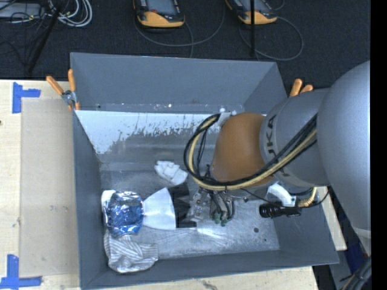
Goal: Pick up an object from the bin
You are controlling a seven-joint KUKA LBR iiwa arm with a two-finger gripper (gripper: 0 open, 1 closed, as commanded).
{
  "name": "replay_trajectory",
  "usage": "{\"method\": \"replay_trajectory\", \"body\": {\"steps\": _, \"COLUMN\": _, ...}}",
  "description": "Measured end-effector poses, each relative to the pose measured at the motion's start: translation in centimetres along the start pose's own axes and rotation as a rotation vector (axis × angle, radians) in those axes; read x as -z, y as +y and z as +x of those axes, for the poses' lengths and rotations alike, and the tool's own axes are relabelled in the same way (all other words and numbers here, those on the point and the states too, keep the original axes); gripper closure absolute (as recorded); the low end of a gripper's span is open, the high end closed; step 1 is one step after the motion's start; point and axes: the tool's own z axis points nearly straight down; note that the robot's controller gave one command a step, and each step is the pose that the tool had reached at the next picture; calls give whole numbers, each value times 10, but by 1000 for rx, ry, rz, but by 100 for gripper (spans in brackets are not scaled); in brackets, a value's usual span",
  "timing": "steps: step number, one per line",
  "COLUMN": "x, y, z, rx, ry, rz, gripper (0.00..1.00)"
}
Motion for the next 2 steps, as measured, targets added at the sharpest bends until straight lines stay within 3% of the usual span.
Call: {"method": "replay_trajectory", "body": {"steps": 2, "x": 34, "y": 1, "z": -2, "rx": 2, "ry": -9, "rz": -5, "gripper": 100}}
